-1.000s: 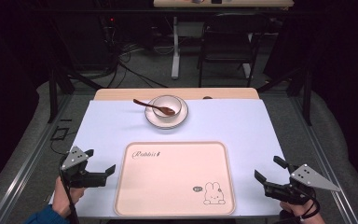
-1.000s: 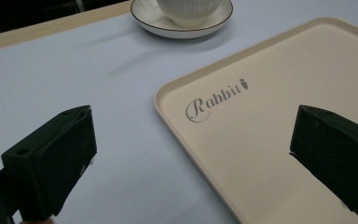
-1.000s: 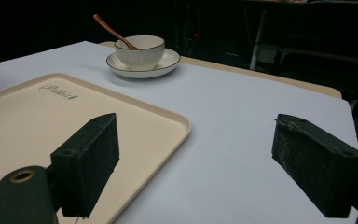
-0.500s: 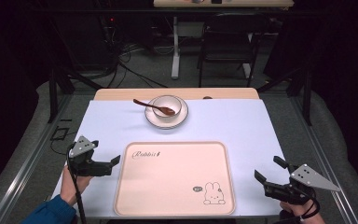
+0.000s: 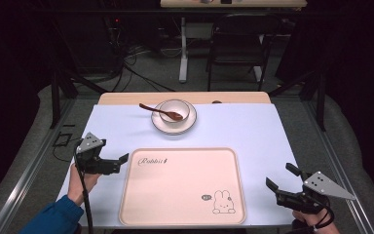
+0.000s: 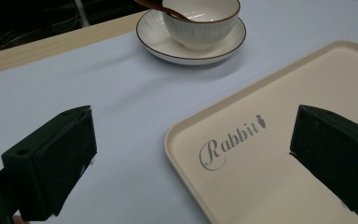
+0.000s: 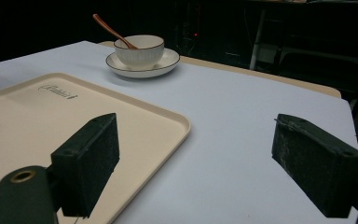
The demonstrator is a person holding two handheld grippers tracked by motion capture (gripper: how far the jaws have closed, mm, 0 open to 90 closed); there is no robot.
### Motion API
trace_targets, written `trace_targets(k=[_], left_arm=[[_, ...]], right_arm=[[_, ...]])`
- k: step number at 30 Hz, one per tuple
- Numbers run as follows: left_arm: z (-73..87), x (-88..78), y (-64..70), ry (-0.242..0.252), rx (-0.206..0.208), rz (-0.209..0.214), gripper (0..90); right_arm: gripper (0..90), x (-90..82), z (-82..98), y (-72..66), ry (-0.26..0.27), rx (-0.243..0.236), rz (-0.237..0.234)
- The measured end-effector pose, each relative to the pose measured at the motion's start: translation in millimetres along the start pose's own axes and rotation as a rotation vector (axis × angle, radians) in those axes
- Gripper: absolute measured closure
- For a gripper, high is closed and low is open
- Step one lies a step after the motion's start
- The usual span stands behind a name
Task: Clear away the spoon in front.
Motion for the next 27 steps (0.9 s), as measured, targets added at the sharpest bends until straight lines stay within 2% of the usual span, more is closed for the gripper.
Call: trace_targets(k=[3, 14, 27], left_arm=[[-2.1, 6.0, -4.9, -0.006, -0.015, -0.002, 0.4], [-6.8, 19.1, -8.8, -0.021, -0.006, -0.009, 0.4], [-16.2, 34.9, -14.6, -0.023, -0.016, -0.004, 0.4]], right_arm=[[13.9, 0.1, 0.1, 0.0, -0.001, 0.000, 0.000], [14.0, 0.0, 0.0, 0.1, 0.000, 0.000, 0.000], [13.9, -0.1, 0.1, 0.1, 0.000, 0.000, 0.000]])
Point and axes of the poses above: each handheld gripper's, and its own axes: x roughly forward along the jaws, z roughly out of its underside, y roughly to its right, the point moved 10 cm from there along x, roughly forward along the jaws, and after that the axes turned 3 degrees about y, right-handed, at the moved point
